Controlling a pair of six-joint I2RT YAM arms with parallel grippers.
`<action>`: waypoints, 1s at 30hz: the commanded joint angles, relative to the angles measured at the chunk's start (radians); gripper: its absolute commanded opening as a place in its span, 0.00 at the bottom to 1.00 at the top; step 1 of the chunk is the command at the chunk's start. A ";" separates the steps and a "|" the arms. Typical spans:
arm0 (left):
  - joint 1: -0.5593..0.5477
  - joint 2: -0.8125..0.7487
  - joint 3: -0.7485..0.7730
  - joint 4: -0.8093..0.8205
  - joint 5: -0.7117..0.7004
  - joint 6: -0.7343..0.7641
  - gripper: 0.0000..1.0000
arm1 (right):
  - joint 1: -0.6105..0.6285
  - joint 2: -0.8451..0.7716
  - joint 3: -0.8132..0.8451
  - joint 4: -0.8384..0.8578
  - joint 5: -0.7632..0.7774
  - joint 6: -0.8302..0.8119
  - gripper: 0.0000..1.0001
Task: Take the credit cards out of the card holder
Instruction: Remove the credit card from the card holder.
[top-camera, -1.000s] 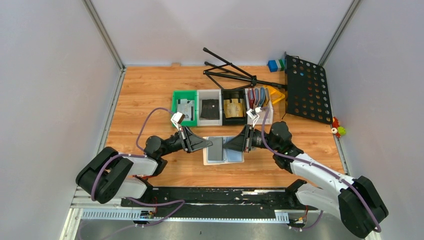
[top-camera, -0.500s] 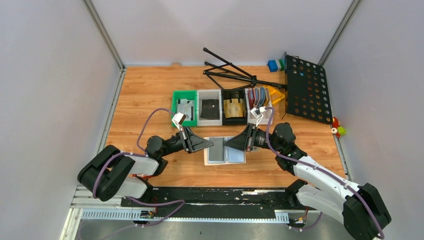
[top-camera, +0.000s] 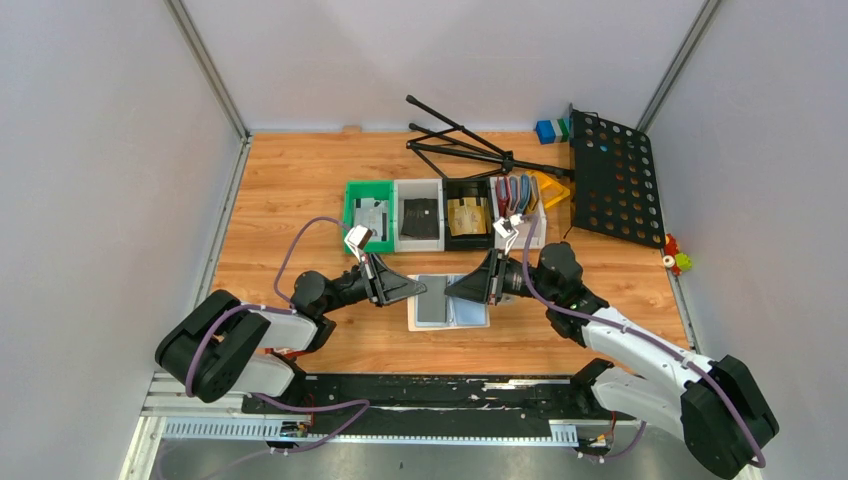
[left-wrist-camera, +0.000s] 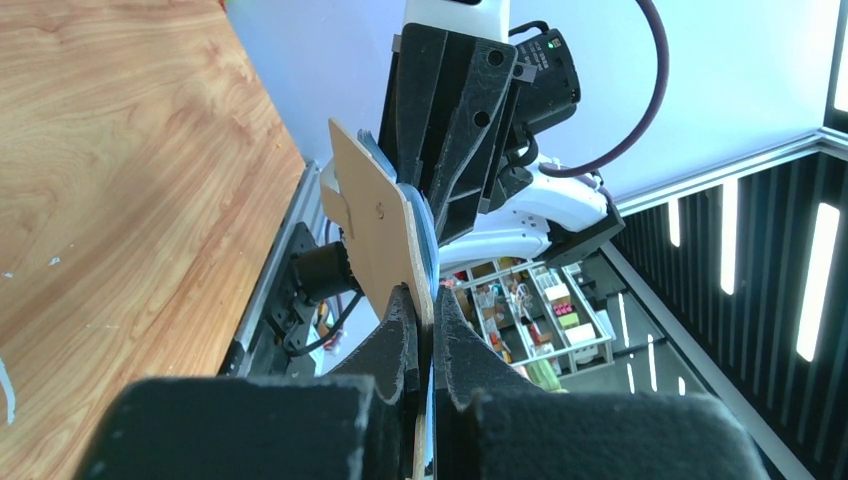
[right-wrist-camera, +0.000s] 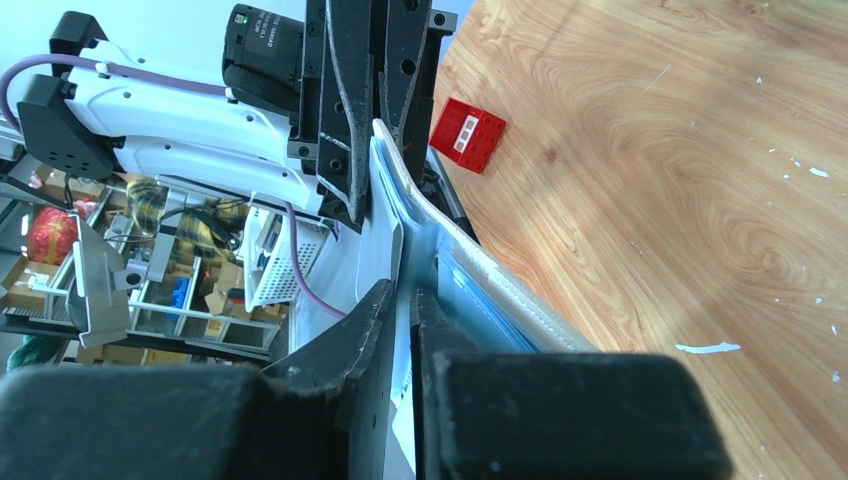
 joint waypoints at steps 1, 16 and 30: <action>-0.005 -0.015 0.036 0.121 0.004 -0.012 0.00 | 0.015 0.001 0.056 -0.077 0.017 -0.059 0.10; -0.029 -0.033 0.051 0.039 -0.006 0.046 0.00 | 0.073 0.029 0.095 -0.073 0.027 -0.070 0.07; -0.044 -0.135 0.061 -0.190 -0.039 0.178 0.00 | 0.091 0.032 0.075 0.001 0.012 -0.026 0.14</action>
